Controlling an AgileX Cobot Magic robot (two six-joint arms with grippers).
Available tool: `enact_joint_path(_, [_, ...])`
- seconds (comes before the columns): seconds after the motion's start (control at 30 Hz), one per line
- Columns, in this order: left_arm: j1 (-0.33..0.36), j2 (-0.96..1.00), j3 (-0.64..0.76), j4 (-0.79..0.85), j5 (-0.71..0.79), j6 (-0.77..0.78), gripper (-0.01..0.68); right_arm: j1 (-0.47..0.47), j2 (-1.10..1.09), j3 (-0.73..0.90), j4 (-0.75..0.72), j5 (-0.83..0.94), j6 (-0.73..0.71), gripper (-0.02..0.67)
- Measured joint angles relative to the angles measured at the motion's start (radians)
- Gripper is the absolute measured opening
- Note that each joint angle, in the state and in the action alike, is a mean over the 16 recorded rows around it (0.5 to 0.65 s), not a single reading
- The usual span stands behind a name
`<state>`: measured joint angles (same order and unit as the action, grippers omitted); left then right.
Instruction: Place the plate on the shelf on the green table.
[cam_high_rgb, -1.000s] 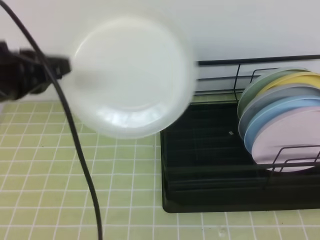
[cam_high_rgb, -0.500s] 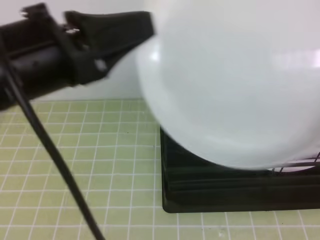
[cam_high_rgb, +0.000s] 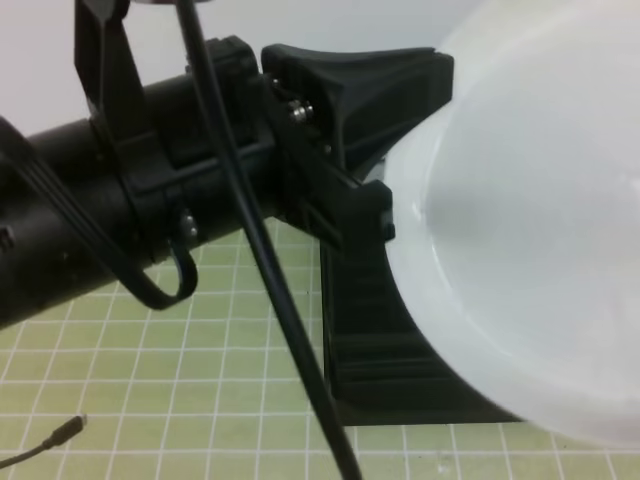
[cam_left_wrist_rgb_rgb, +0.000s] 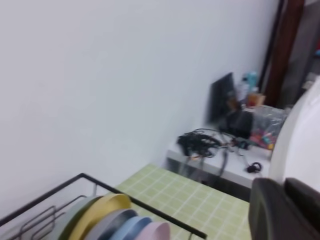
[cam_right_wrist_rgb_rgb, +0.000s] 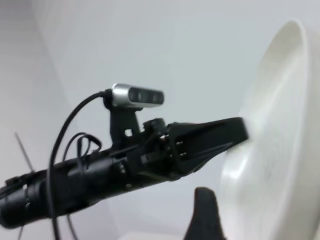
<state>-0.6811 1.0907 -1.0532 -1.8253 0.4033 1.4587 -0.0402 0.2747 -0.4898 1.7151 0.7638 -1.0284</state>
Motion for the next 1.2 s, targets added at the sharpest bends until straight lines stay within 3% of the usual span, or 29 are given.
enact_joint_path(0.23, [-0.022,0.000,0.000,-0.013,0.011,0.028,0.000,0.000,0.000,0.000,0.010,-0.054,0.001,0.468])
enact_joint_path(0.4, [-0.022,0.000,0.000,-0.013,0.053,0.027,0.000,0.000,0.000,0.000,0.012,-0.091,0.001,0.403])
enact_joint_path(0.77, [-0.022,0.000,0.000,-0.013,0.202,0.100,0.023,0.000,0.000,0.000,0.012,-0.112,-0.001,0.150])
enact_joint_path(0.9, [-0.022,0.000,-0.001,-0.013,0.278,0.153,0.104,0.000,0.000,0.000,0.011,-0.122,-0.008,0.092])
enact_joint_path(1.2, [-0.022,-0.007,-0.020,-0.010,0.386,0.215,0.397,0.000,0.000,0.000,0.009,-0.146,-0.086,0.036])
